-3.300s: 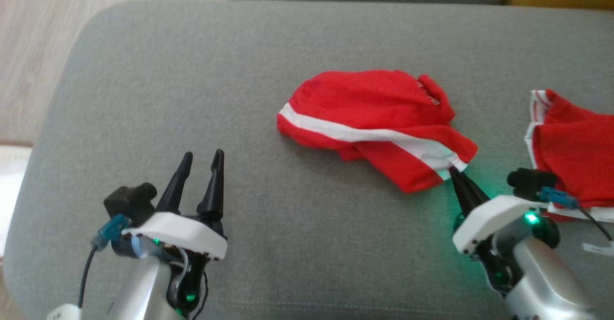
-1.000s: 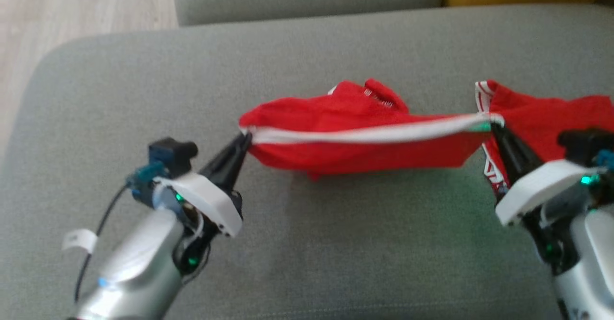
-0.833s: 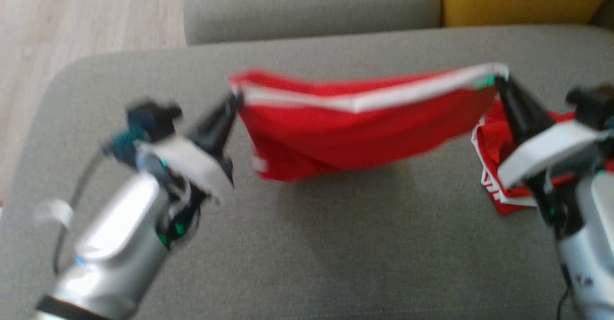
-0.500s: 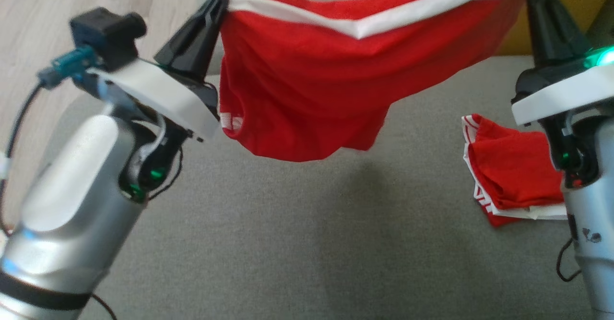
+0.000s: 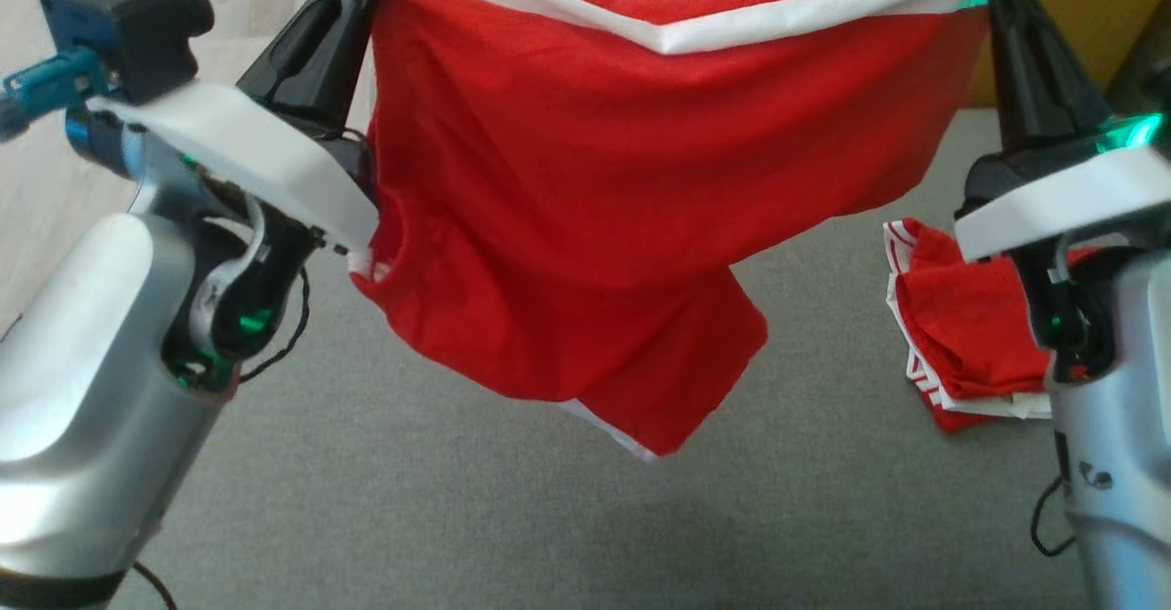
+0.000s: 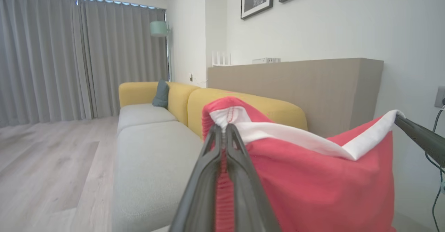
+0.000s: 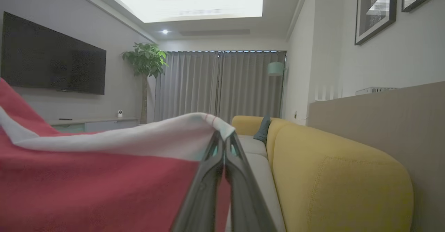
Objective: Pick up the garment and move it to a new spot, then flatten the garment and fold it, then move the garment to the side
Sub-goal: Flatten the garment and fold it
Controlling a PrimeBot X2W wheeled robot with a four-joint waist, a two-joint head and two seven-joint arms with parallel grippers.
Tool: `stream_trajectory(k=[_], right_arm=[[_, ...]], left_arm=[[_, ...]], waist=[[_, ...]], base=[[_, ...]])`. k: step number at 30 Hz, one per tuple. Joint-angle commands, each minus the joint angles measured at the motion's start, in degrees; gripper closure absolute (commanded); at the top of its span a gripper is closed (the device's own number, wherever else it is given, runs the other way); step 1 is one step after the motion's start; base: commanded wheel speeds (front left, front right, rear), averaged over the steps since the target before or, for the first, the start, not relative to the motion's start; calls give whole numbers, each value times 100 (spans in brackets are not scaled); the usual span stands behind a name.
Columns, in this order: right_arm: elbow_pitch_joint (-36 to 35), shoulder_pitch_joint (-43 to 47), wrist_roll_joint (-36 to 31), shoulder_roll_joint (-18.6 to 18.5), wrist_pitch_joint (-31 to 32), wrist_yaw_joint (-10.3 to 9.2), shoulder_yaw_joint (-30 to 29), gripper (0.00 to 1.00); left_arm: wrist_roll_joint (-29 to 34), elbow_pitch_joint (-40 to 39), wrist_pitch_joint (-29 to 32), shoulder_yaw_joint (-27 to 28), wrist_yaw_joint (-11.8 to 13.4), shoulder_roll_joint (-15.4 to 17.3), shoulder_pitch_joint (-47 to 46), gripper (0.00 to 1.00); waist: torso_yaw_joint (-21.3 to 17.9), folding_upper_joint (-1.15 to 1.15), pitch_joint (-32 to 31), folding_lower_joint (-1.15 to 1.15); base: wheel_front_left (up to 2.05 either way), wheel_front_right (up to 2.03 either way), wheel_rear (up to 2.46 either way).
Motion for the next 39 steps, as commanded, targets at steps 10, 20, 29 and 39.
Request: stream_trajectory(k=[10, 20, 29, 39], right_arm=[[1408, -2507, 281, 72, 254, -5, 444, 100], [4035, -5581, -809, 463, -1209, -5, 221, 100], [5765, -5280, -867, 818, -1957, -5, 67, 100], [6519, -4438, -779, 840, -2113, -5, 452, 100]], left_arm=[[-607, 1671, 412, 711, -470, -49, -1777, 100], [-319, 4330, -693, 1001, -1029, -551, -4286, 100], [-313, 5647, -1665, 724, -1602, -1206, -4161, 100], [-266, 5767, -2002, -156, -1699, -1410, -2982, 100]], waist=[[-167, 0, 1453, 0], [-150, 0, 2737, 0], [-8, 0, 3120, 0], [239, 0, 2897, 0]], base=[[0, 0, 0], [0, 0, 0], [0, 0, 0], [0, 0, 0]])
